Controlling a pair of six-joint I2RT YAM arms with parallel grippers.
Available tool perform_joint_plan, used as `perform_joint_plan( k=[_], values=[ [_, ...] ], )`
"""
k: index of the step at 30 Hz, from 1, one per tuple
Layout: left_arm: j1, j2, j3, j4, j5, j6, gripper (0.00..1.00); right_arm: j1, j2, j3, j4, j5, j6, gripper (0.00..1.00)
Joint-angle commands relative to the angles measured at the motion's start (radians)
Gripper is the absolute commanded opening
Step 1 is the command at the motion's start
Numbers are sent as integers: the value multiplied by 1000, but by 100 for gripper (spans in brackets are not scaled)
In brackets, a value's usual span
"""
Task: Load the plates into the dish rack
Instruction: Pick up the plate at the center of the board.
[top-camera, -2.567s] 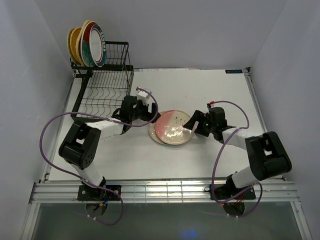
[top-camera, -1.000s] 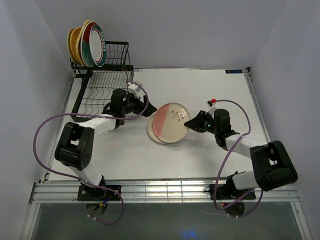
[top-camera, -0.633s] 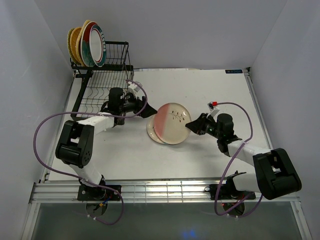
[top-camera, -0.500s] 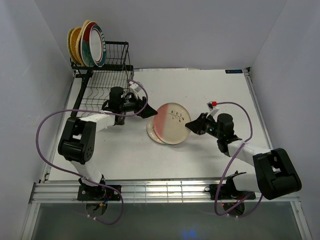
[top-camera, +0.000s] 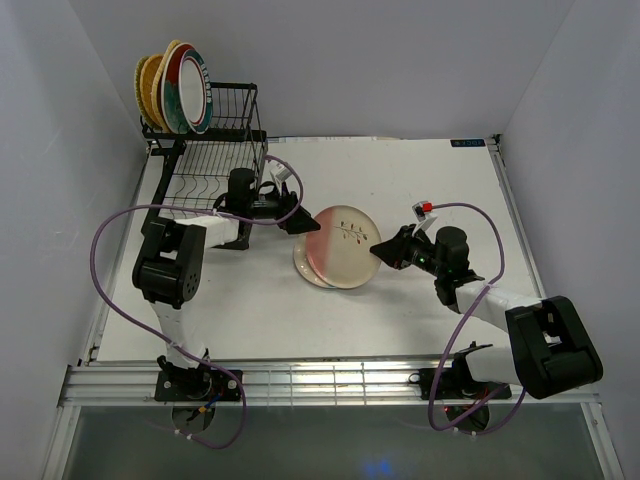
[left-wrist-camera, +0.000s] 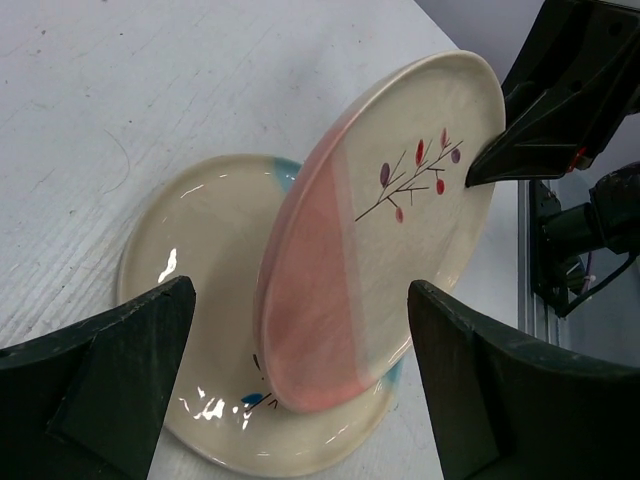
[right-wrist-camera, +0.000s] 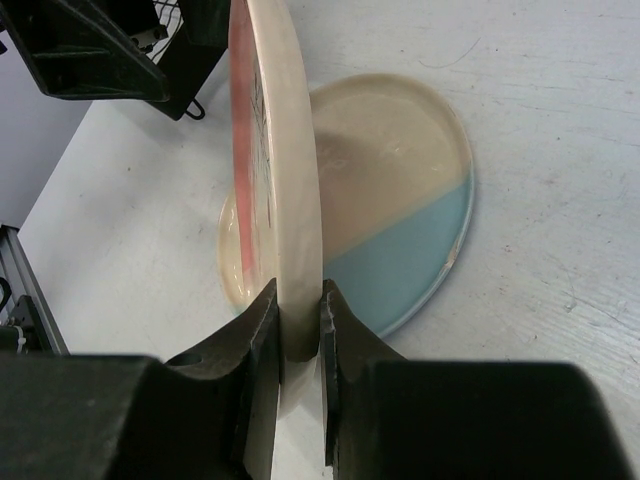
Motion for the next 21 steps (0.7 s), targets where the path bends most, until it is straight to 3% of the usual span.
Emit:
perform_joint_plan(
  k=[1,13,21],
  values=[
    [2,-9,31,37,68,-13,97,0,-3,5,113,-49,-27,8],
    [-30,34,44,60,125,-51,87,3,12,17,107,-56,-31,8],
    [-46,32,37,60,186,-59,62,3,14,22,95,-46,-34,8]
  ],
)
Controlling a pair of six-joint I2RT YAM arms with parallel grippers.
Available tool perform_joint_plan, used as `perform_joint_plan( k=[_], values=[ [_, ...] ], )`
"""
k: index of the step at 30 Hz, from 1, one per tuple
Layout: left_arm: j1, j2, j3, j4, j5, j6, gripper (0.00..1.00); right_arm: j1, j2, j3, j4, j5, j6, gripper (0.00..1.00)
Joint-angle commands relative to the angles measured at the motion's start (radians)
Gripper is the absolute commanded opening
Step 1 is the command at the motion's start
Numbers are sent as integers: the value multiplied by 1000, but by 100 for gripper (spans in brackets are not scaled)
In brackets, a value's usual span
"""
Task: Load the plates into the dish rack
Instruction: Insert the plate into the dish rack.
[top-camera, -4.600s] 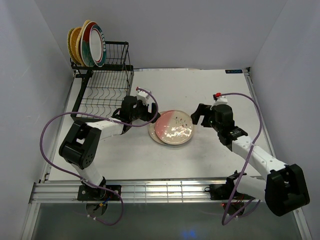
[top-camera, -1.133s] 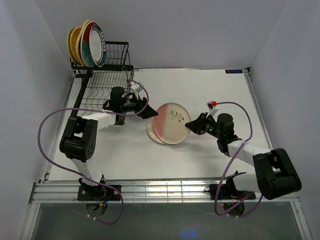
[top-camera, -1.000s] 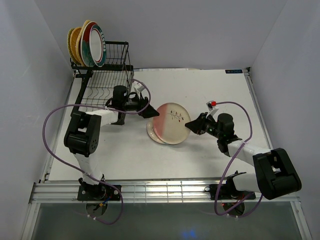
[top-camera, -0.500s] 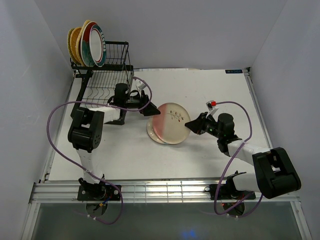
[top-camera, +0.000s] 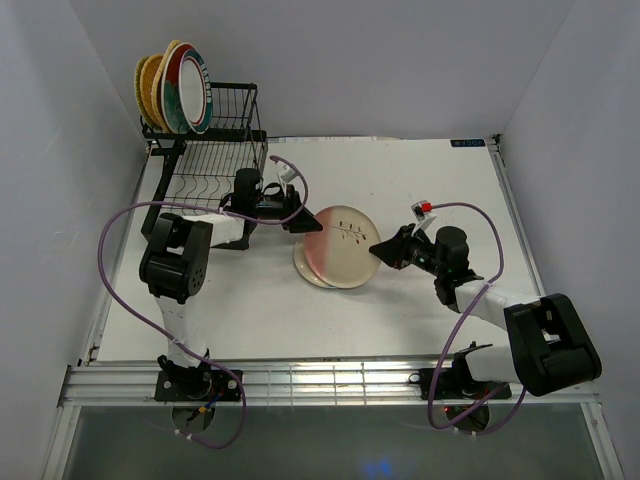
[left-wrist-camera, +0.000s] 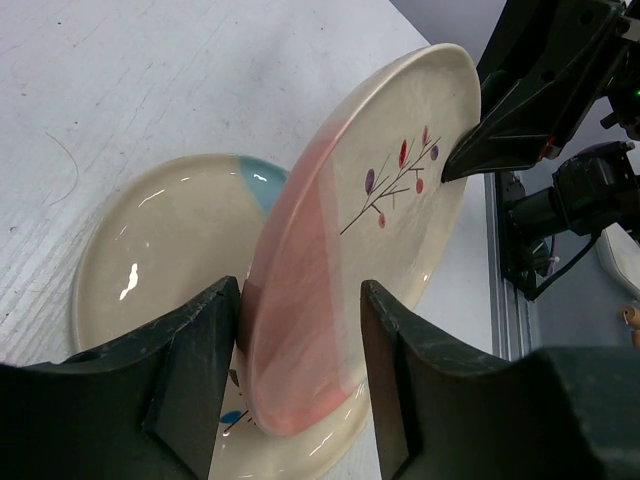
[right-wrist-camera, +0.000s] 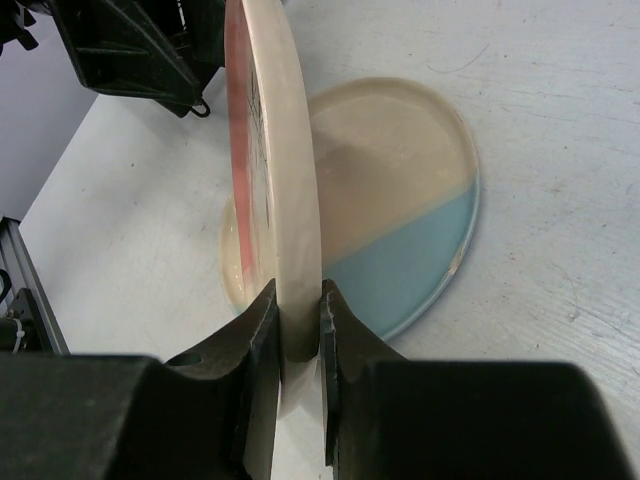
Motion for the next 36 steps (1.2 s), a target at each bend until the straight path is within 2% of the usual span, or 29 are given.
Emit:
perform_joint_plan(
  k=[1,7,17,26,27,28,29,30,36],
  values=[
    [-19,-22,5,17,105,-2,60,5,-2,22,67,-24,-25,8],
    [-26,-24,5,17,139,-3,49,5,7,31,43,-12,-30,8],
    [-33,-56,-8,17,196,4,36,5,25,72,-77,72,-50,8],
    [-44,-68,-19,34,281,11,27,5,32,82,-89,92,-54,8],
    [-45,-70,-19,34,286,12,24,7,32,82,-89,95,-56,8],
    [-47,-71,-19,37,283,11,11,7,33,85,-91,95,-56,8],
    [-49,-73,-22,37,274,11,2,7,32,85,-95,100,-56,9],
    [-47,-76,-22,37,266,9,0,5,32,88,-98,108,-56,12],
    [-47,-100,-38,42,209,9,0,5,32,95,-130,128,-53,23]
  ],
)
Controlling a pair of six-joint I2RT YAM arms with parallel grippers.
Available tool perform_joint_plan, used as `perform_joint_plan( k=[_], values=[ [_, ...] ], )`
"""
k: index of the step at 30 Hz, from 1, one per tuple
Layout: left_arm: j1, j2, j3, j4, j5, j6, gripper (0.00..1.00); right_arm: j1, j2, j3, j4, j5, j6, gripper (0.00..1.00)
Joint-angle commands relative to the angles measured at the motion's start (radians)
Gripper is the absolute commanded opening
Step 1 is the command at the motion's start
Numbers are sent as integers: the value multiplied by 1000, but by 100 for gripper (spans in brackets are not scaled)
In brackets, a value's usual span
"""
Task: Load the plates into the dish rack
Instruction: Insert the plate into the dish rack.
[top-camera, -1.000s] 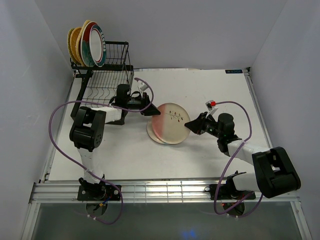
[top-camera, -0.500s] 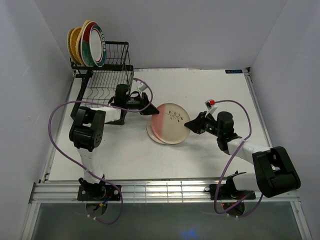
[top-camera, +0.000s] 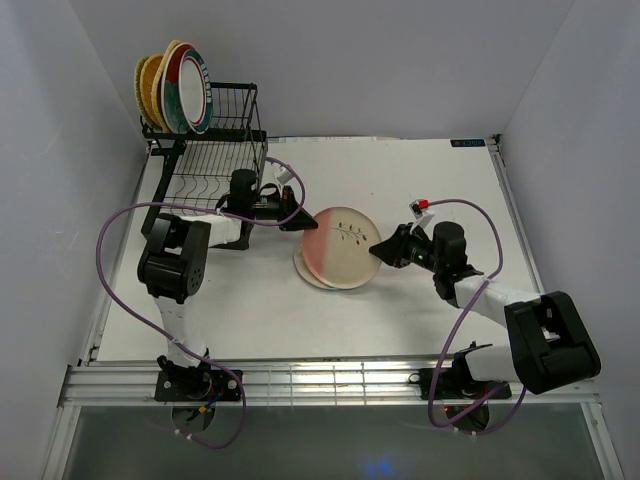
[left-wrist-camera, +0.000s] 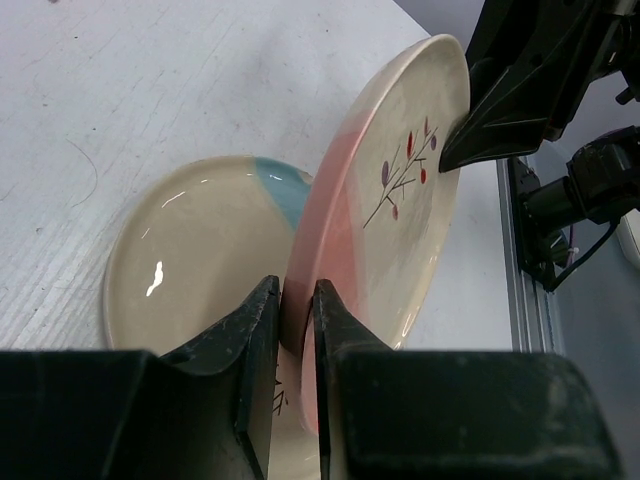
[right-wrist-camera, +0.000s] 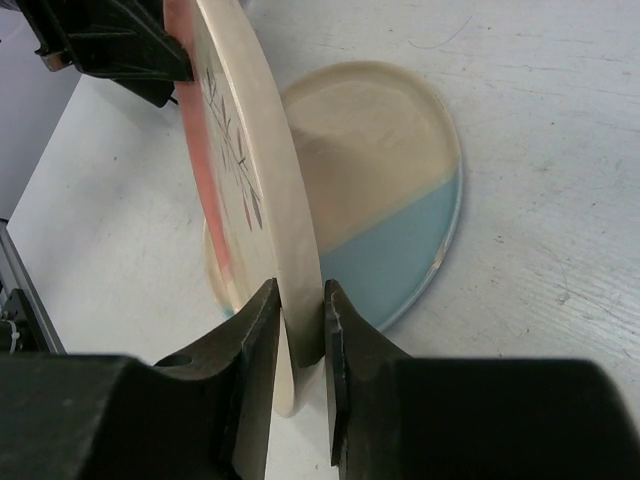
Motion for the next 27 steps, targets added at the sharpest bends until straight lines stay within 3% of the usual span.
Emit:
perform_joint_plan(
  k=[1,4,8,19,23,27],
  values=[
    [-67,-103,-16,5,184,-34,0,7,24,53,-25,113,-37,24],
    [-67,-109,-17,5,184,-36,0,5,37,56,-25,107,-26,29],
    [-65,-106,-13,5,190,-39,0,7,38,50,-13,97,-14,44],
    [-65,-108,-13,6,206,-46,0,7,50,51,5,85,0,49],
    [-58,-109,-7,9,201,-63,0,5,46,50,4,91,8,64],
    [-39,-117,4,9,177,-98,0,7,26,39,5,100,11,71]
  ],
)
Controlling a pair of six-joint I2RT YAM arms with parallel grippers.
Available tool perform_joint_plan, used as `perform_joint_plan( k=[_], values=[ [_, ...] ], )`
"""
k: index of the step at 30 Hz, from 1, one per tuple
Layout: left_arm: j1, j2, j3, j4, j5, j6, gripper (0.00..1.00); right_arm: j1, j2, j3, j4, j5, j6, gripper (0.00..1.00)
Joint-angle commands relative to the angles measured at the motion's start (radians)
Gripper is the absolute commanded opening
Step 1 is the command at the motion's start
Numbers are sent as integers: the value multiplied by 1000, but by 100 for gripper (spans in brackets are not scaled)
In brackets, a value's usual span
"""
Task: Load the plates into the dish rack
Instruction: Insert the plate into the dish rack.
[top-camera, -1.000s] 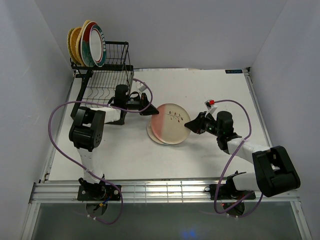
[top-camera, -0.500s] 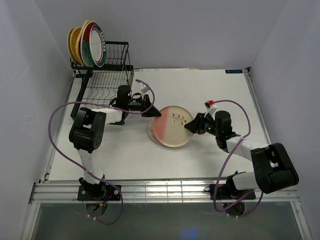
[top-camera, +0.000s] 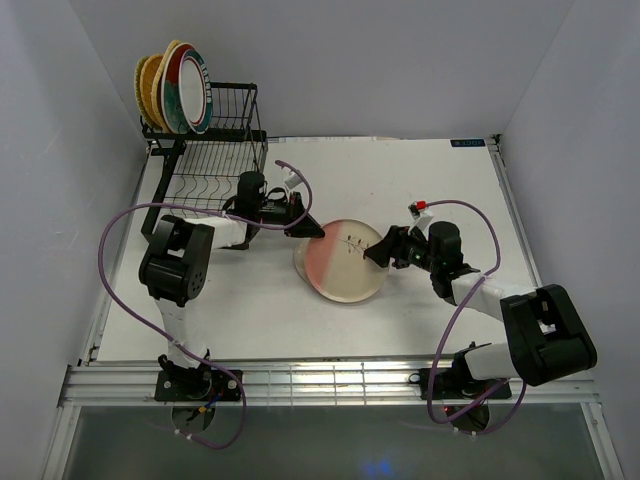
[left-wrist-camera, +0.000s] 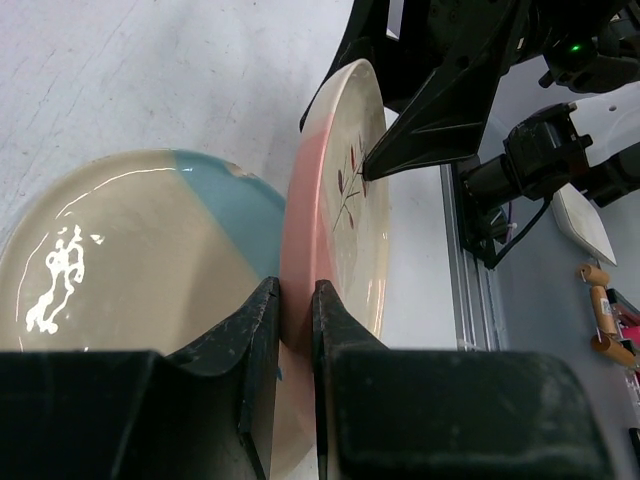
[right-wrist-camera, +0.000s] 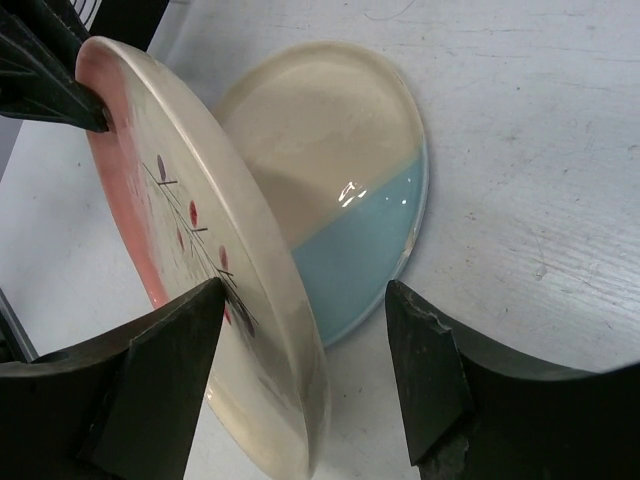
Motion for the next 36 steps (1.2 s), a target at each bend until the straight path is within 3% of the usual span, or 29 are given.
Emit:
perform_joint_plan(
  k=[1,7,10,14,18,20,27,36],
  values=[
    [6,-105,15,26,95,-59,0,-1,-22,23,52,29,1,71],
    [30,-111,19,23,63,-90,0,-1,-20,23,65,10,4,70],
    [39,-106,22,14,65,-93,0,0,-16,21,86,-16,4,58],
    [41,-97,19,5,75,-83,0,-1,-12,6,172,-93,23,22],
    [41,-79,27,5,115,-86,0,0,-3,4,207,-128,38,9],
    [41,-63,35,5,162,-90,0,0,0,6,210,-132,40,8],
    [30,-51,45,3,253,-95,23,0,-6,-2,232,-112,31,8],
    [16,-63,48,2,358,-104,39,3,-46,-9,264,-121,-32,8]
  ],
)
